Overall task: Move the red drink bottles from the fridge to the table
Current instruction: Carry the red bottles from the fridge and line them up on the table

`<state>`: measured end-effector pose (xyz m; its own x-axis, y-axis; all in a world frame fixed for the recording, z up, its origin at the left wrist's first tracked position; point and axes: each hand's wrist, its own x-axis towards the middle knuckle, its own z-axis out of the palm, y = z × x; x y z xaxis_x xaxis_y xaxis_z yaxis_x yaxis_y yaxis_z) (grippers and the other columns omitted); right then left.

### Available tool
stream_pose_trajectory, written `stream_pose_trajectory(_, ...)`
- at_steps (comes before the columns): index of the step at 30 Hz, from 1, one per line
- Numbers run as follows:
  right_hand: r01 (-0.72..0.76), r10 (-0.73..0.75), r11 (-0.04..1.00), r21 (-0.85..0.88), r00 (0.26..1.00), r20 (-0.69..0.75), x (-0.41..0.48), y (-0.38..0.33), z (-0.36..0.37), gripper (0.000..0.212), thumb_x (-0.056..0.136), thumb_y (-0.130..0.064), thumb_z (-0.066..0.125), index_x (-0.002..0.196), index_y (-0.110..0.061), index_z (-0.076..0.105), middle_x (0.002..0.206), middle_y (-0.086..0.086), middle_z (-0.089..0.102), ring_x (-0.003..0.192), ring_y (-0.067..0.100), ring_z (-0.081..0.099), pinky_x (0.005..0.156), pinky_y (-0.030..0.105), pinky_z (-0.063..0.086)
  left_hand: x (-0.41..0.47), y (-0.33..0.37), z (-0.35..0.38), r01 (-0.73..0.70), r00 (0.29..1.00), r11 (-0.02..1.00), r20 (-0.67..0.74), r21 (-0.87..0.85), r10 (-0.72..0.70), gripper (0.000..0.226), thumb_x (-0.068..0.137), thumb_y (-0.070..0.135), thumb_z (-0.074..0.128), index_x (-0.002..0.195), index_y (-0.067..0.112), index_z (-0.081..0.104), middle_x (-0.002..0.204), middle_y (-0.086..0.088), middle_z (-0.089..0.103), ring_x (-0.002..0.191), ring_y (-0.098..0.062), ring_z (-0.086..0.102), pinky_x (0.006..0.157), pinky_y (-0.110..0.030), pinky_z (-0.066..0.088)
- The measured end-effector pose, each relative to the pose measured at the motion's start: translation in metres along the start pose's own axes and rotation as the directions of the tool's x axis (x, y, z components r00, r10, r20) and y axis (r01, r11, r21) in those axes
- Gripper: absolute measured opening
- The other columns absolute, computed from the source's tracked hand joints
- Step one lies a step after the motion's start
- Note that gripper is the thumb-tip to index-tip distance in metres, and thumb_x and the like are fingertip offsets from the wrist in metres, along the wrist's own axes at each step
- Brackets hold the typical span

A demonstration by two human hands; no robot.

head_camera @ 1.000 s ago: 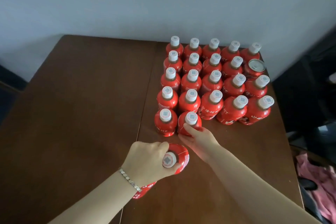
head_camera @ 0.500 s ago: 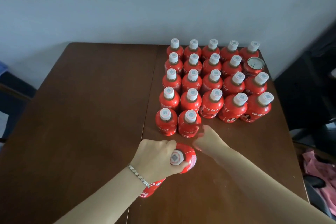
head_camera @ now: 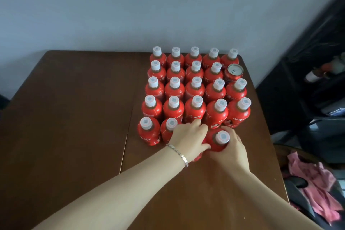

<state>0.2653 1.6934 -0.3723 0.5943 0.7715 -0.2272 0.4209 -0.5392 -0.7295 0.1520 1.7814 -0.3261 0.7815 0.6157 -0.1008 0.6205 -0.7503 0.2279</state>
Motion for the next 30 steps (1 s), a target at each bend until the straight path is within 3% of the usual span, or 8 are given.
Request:
stream_pose_trajectory(7, -0.110, 0.113, 0.992, 0.063, 0.993, -0.045, 0.027, 0.000, 0.008, 0.073, 0.063, -0.020, 0.082, 0.126, -0.021, 0.046, 0.122, 0.000, 0.055, 0.108, 0.024, 0.057, 0.083, 0.035, 0.047, 0.045, 0.004, 0.012, 0.146, 0.986, 0.987, 0.072, 0.061, -0.151, 0.036, 0.089, 0.027, 0.061, 0.117, 0.006, 0.050, 0.120, -0.014, 0.048, 0.103, -0.034, 0.052, 0.066, -0.036, 0.033)
stream_pose_trajectory(10, -0.205, 0.212, 0.966, 0.157, 0.977, -0.030, 0.022, 0.002, 0.013, 0.097, 0.067, -0.019, 0.083, 0.145, -0.019, 0.026, 0.144, 0.009, 0.039, 0.126, 0.028, 0.047, 0.096, 0.040, 0.043, 0.025, -0.007, 0.019, 0.098, 0.948, 0.994, -0.308, 0.057, -0.076, 0.055, 0.068, 0.034, 0.081, 0.114, 0.012, 0.060, 0.112, -0.013, 0.055, 0.092, -0.033, 0.058, 0.067, -0.037, 0.048)
stream_pose_trajectory(13, -0.441, 0.430, 0.850, 0.289, 0.897, 0.102, 0.018, 0.000, 0.020, 0.113, 0.068, -0.019, 0.084, 0.149, -0.010, 0.007, 0.148, 0.019, 0.027, 0.133, 0.033, 0.036, 0.104, 0.042, 0.035, -0.006, -0.022, 0.029, 0.166, 0.725, 0.966, -0.640, -0.196, -0.254, 0.067, 0.070, 0.042, 0.068, 0.125, 0.009, 0.050, 0.126, -0.015, 0.042, 0.117, -0.033, 0.043, 0.099, -0.045, 0.036)
stream_pose_trajectory(15, -0.537, 0.505, 0.744, 0.397, 0.841, 0.191, 0.017, -0.003, 0.027, 0.113, 0.067, -0.017, 0.085, 0.148, -0.008, 0.007, 0.142, 0.017, 0.038, 0.125, 0.032, 0.045, 0.104, 0.044, 0.040, -0.021, -0.041, 0.023, 0.359, 0.574, 0.731, -0.480, -0.580, -0.664, 0.092, 0.067, 0.055, 0.059, 0.139, 0.004, 0.033, 0.144, -0.020, 0.026, 0.134, -0.033, 0.023, 0.111, -0.042, 0.019)
stream_pose_trajectory(17, -0.592, 0.535, 0.598, 0.540, 0.797, 0.281, 0.016, -0.006, 0.035, 0.108, 0.069, -0.008, 0.082, 0.147, -0.013, 0.008, 0.129, 0.013, 0.048, 0.102, 0.026, 0.058, 0.096, 0.043, 0.048, -0.029, -0.069, 0.025, 0.482, 0.448, 0.257, -0.016, -0.837, -0.894, 0.115, 0.062, 0.061, 0.067, 0.149, 0.009, 0.011, 0.155, -0.016, 0.009, 0.143, -0.028, 0.011, 0.115, -0.041, 0.014)
stream_pose_trajectory(20, -0.635, 0.534, 0.427, 0.644, 0.752, 0.387, 0.017, -0.003, 0.043, 0.108, 0.070, 0.001, 0.079, 0.147, -0.025, 0.007, 0.125, 0.015, 0.054, 0.089, 0.024, 0.062, 0.082, 0.043, 0.056, -0.039, -0.092, 0.030, 0.465, 0.516, -0.281, 0.516, -0.839, -0.684, 0.110, 0.069, 0.055, 0.073, 0.148, 0.037, 0.000, 0.157, -0.004, 0.014, 0.139, -0.036, 0.026, 0.105, -0.055, 0.035)
stream_pose_trajectory(24, -0.652, 0.454, 0.265, 0.710, 0.735, 0.504, 0.025, -0.002, 0.046, 0.099, 0.068, 0.011, 0.073, 0.147, -0.015, 0.019, 0.114, 0.027, 0.061, 0.079, 0.032, 0.072, 0.058, 0.039, 0.059, -0.032, -0.082, 0.042, 0.314, 0.566, -0.463, 0.555, -0.829, -0.609, 0.093, 0.076, 0.013, 0.077, 0.144, 0.033, 0.017, 0.142, -0.012, 0.038, 0.119, -0.040, 0.050, 0.092, -0.054, 0.048)
stream_pose_trajectory(30, -0.671, 0.456, 0.154, 0.725, 0.700, 0.550, 0.034, -0.001, 0.045, 0.097, 0.069, 0.015, 0.064, 0.147, -0.020, 0.019, 0.120, 0.027, 0.056, 0.082, 0.040, 0.071, 0.057, 0.049, 0.057, -0.024, -0.080, 0.054, 0.243, 0.534, -0.491, 0.538, -0.836, -0.652, 0.104, 0.060, 0.014, 0.086, 0.139, 0.028, 0.020, 0.137, -0.012, 0.042, 0.120, -0.036, 0.049, 0.092, -0.051, 0.050)
